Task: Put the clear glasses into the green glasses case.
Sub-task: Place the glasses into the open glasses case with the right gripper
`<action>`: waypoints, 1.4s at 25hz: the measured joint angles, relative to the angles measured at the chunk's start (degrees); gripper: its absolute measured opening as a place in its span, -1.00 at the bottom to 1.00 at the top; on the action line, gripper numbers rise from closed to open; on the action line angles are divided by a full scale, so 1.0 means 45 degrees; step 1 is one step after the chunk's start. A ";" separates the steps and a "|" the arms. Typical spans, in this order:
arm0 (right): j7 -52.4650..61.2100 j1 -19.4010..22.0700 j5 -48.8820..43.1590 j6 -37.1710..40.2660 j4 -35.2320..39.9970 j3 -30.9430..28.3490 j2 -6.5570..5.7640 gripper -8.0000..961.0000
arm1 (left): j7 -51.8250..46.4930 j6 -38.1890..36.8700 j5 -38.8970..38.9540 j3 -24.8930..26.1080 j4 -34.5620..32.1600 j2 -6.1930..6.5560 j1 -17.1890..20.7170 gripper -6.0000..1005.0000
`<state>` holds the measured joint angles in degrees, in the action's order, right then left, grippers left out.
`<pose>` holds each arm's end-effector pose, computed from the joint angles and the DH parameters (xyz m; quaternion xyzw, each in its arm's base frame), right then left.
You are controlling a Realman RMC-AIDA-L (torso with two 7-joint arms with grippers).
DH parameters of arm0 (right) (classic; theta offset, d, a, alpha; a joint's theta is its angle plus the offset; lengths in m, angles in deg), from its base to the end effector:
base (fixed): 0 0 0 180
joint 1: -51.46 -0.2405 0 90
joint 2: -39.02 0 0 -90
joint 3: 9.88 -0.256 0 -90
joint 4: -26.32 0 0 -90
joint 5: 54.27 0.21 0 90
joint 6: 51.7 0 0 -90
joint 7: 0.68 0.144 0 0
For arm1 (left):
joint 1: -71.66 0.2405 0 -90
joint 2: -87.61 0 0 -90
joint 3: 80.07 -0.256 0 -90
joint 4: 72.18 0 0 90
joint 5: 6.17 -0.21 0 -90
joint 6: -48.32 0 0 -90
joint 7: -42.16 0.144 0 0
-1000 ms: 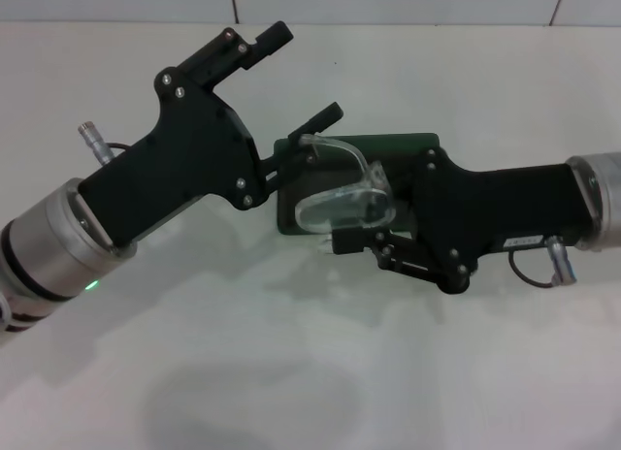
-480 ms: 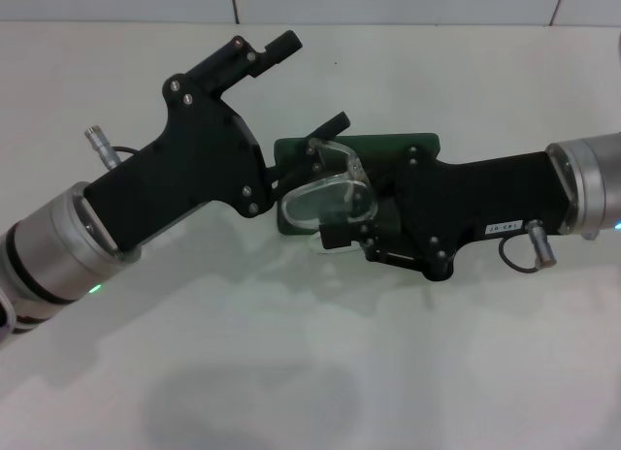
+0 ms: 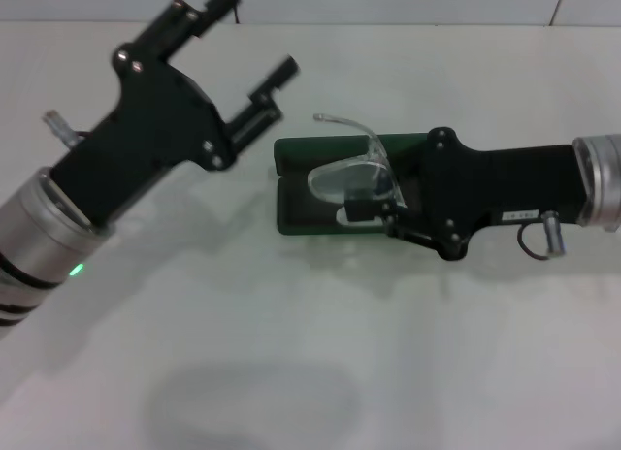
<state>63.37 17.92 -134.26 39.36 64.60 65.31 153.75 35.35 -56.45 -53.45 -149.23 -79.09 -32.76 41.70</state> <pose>0.1716 0.3290 -0.0183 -0.9440 -0.0317 0.3269 0.0303 -0.2158 0.2900 -0.0175 -0.7659 0.1439 -0.4859 0.3958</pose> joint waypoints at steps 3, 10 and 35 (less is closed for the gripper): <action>-0.0014 0.0293 -0.0316 -0.0754 0.0586 -0.0032 0.0089 -0.70 | -0.0516 0.0214 0.0814 0.0002 0.0196 0.0006 0.0012 0.28; 0.0870 0.0600 -0.1321 -0.2089 0.2146 0.0251 0.0158 -0.69 | -0.4350 0.1635 0.3286 0.0005 0.0136 0.0140 0.0102 0.28; 1.0377 0.0193 -1.1276 -0.8022 0.7688 0.6406 0.0322 -0.66 | -0.8390 0.6348 0.3916 -0.0078 -0.0046 0.0624 0.0346 0.28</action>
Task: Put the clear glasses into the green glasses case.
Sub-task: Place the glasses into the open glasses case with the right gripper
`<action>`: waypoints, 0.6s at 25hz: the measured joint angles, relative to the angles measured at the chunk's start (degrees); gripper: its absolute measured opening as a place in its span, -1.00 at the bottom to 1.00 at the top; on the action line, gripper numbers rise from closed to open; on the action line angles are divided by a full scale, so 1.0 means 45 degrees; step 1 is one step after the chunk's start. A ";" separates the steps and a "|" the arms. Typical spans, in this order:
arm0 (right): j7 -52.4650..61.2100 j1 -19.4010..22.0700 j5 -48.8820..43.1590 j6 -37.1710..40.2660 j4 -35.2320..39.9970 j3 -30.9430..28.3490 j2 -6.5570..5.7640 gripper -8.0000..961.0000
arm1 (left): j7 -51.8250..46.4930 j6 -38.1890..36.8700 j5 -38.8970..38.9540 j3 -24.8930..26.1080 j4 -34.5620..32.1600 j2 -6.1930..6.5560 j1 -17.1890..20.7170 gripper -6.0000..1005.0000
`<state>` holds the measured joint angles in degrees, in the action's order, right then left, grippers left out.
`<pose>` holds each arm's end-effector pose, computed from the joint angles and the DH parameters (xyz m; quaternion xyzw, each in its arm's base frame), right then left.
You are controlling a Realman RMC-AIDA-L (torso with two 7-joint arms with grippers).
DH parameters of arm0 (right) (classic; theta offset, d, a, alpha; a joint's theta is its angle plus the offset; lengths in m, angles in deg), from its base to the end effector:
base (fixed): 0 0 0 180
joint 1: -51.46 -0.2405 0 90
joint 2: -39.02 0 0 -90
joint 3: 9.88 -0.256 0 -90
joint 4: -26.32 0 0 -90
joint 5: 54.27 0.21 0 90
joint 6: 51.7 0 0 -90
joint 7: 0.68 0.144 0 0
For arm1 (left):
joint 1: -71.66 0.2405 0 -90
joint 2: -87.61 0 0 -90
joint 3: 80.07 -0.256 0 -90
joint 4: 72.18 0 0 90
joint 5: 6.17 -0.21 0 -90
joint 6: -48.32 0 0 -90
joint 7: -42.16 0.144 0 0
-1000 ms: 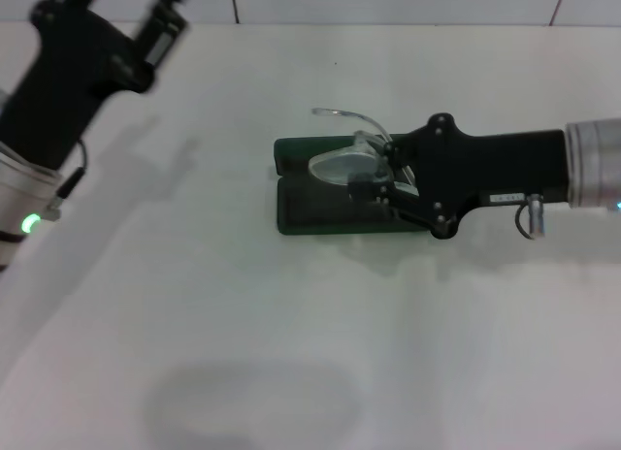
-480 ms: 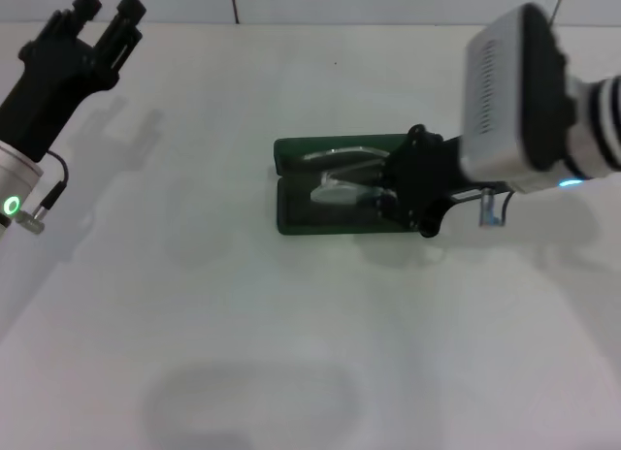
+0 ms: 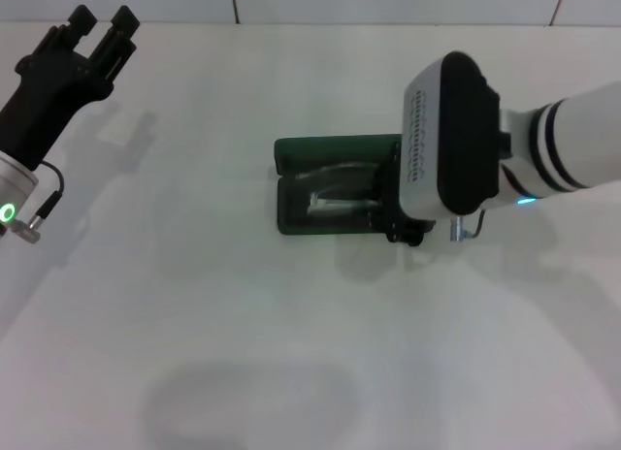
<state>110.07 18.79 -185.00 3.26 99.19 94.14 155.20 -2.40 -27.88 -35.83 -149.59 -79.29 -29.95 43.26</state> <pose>0.1358 0.3576 -0.0766 -0.9769 -0.0906 -0.0832 0.1747 -0.2934 0.3468 0.0061 -0.7200 -0.2779 -0.4622 0.4367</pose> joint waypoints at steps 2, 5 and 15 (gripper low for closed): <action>0.0146 -0.0038 -0.0026 -0.0299 -0.0170 0.0205 0.0000 -0.65 | -0.0001 0.0002 0.0000 -0.0002 0.0000 -0.0015 -0.0021 0.28; 0.0234 -0.0049 -0.0039 -0.0818 -0.0372 0.0531 0.0001 -0.65 | -0.0004 0.0007 -0.0002 -0.0016 -0.0001 -0.0033 -0.0044 0.28; 0.0385 0.0096 -0.0069 -0.1687 -0.0439 0.0969 0.0001 -0.64 | -0.0014 0.0022 -0.0155 -0.0019 -0.0001 -0.0076 -0.0130 0.29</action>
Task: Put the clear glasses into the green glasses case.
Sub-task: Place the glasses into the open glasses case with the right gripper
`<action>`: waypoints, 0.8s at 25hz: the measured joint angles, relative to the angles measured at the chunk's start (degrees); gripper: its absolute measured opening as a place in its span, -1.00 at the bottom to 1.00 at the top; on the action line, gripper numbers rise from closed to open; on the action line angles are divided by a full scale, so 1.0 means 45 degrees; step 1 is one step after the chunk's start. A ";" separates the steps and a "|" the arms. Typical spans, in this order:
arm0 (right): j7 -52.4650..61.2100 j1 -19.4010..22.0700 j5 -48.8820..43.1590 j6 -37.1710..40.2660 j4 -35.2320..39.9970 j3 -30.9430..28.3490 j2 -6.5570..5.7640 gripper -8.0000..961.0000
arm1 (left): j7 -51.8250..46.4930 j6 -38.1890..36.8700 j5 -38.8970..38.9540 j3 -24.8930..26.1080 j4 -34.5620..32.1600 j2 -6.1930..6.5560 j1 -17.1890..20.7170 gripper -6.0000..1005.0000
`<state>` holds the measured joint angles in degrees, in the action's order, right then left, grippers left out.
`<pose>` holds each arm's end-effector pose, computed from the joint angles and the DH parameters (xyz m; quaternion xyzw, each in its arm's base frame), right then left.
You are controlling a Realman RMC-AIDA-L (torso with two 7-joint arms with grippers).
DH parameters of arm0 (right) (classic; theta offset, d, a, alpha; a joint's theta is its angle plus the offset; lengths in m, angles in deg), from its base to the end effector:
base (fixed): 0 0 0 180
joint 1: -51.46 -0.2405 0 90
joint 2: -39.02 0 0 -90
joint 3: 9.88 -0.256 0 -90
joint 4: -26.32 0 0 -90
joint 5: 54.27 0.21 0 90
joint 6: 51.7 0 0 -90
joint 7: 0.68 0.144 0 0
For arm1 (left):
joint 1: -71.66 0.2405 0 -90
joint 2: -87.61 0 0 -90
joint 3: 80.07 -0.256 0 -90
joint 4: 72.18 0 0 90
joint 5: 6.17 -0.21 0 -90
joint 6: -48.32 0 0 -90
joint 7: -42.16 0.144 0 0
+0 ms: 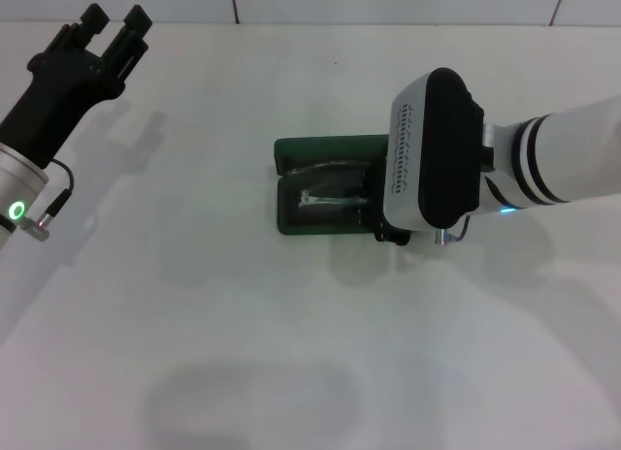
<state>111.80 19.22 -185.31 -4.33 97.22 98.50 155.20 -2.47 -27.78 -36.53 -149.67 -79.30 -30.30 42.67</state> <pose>0.1386 0.3581 -0.0897 -0.9724 -0.0925 -0.0761 0.2004 -0.2881 0.3485 0.0017 -0.7253 -0.2756 -0.4629 0.4285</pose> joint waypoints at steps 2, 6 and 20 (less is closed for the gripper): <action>0.0005 0.0012 0.0000 -0.0082 0.0000 0.0004 -0.0001 -0.64 | -0.0002 0.0006 -0.0011 0.0000 0.0000 -0.0008 -0.0002 0.29; 0.0063 0.0064 -0.0001 -0.0299 -0.0024 0.0010 -0.0001 -0.63 | -0.0006 0.0106 -0.0133 0.0000 0.0000 -0.0026 -0.0001 0.29; 0.0267 0.0357 -0.0163 -0.0994 -0.0057 0.0308 -0.0001 -0.61 | -0.0006 0.0137 -0.0178 0.0001 -0.0089 -0.0011 0.0027 0.29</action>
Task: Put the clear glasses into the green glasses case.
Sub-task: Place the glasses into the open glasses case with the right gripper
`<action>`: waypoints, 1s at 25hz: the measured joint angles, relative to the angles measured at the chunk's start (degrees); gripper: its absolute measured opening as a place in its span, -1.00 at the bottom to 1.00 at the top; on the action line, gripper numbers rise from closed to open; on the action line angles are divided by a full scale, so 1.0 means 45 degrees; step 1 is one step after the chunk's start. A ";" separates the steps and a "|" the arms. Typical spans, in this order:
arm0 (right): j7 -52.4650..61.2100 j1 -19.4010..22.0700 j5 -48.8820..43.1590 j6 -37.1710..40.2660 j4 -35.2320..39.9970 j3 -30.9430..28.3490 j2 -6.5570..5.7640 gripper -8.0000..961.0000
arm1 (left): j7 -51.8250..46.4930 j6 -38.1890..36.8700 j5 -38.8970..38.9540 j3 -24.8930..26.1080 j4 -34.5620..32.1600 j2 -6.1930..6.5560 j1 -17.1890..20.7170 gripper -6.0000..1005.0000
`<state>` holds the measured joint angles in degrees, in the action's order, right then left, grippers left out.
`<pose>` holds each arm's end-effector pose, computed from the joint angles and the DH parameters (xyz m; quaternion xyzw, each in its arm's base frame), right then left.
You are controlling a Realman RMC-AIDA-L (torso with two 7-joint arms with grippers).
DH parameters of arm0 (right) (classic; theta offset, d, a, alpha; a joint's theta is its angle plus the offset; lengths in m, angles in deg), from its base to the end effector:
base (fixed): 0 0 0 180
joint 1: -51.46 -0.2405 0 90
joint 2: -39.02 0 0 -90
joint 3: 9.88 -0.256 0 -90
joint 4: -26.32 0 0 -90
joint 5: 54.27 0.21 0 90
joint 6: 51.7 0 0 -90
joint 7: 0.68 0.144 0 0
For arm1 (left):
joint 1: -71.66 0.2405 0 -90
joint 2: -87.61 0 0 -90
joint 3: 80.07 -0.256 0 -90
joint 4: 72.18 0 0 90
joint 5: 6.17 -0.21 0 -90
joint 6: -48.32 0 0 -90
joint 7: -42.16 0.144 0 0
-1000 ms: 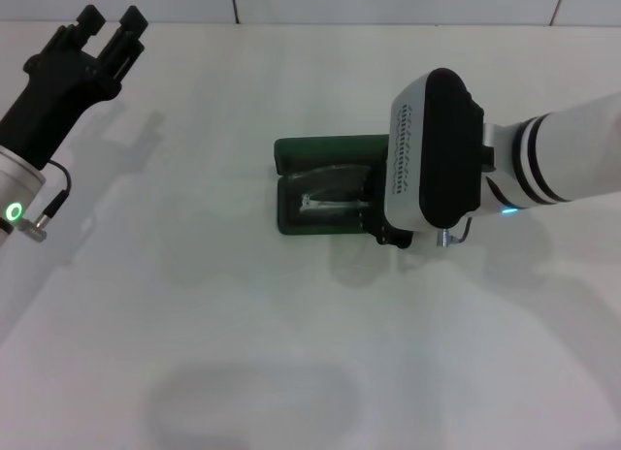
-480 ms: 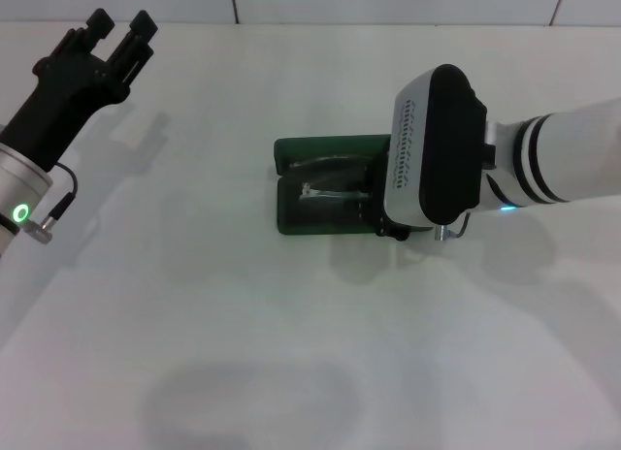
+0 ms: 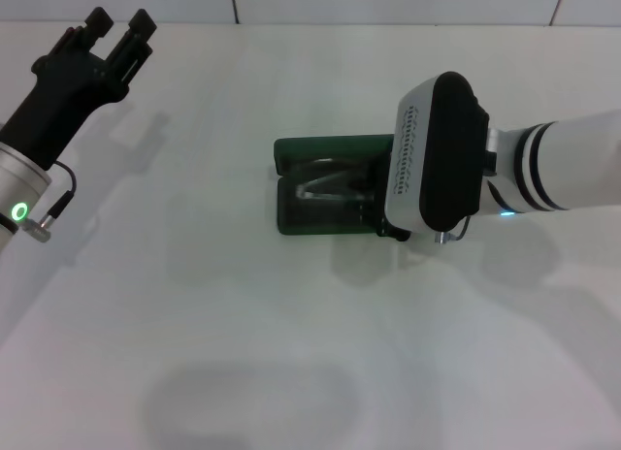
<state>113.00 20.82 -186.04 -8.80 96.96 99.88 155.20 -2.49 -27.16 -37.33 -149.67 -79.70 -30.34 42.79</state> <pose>0.1447 0.3589 -0.0913 -0.9682 -0.0837 -0.0686 0.2256 -0.2882 0.3487 0.0001 -0.7299 -0.2756 -0.4576 0.4265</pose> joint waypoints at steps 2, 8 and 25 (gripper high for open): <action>0.0047 0.0026 -0.0002 -0.0146 0.0000 0.0132 0.0001 -0.61 | 0.0000 0.0011 -0.0027 0.0000 -0.0029 0.0002 0.0008 0.29; 0.0055 0.0062 -0.0013 -0.0197 0.0030 0.0233 0.0000 -0.49 | 0.0000 0.0151 -0.0147 -0.0001 -0.0059 0.0010 -0.0020 0.29; 0.0070 0.0458 0.0344 0.1052 0.0991 0.0089 -0.0012 -0.15 | 0.0000 0.0202 -0.0145 0.0045 -0.0067 0.0081 -0.0067 0.29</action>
<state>113.32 22.89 -184.50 -4.07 101.42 100.28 155.15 -2.49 -26.25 -37.98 -149.47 -80.00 -29.98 42.49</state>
